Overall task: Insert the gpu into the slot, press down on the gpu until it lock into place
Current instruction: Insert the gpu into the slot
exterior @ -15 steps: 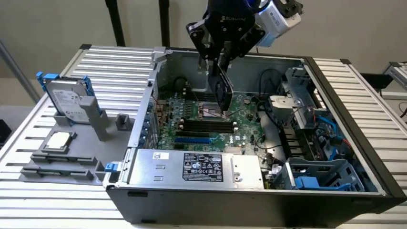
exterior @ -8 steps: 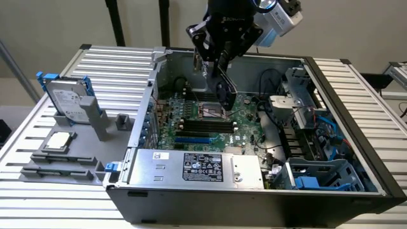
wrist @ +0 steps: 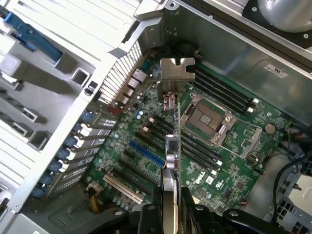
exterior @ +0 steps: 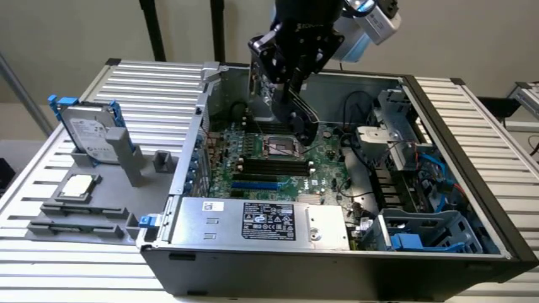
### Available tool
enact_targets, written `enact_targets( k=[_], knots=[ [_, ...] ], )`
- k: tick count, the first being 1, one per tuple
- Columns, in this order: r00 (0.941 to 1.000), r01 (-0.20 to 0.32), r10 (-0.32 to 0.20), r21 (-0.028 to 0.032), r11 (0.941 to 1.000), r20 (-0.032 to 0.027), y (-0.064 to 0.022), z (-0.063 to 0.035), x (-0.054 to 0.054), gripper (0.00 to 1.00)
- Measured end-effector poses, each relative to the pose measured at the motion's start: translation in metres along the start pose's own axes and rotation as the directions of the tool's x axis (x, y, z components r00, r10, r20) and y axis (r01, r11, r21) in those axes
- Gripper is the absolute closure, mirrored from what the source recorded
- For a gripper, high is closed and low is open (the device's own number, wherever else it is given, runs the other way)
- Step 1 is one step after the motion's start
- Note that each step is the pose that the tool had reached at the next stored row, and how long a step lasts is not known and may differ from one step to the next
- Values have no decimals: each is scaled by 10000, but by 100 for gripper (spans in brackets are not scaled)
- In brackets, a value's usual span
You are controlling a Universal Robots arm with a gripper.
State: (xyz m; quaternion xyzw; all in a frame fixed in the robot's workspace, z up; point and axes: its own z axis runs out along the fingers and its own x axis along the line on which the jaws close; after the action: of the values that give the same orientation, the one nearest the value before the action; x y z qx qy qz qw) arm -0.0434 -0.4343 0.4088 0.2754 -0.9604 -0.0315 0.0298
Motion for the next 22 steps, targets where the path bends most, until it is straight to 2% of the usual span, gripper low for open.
enact_targets(
  k=[5,10,15,19,22],
  knots=[
    [9959,901,-901,30,9959,-67,0,0,0,74],
    [9838,1789,-1788,54,9838,-137,0,0,0,74],
    [9634,2675,-2673,71,9635,-208,0,1,-1,74],
    [9411,3373,-3369,81,9414,-267,0,1,0,74],
    [9215,3875,-3870,86,9218,-311,0,1,0,74]
  ],
)
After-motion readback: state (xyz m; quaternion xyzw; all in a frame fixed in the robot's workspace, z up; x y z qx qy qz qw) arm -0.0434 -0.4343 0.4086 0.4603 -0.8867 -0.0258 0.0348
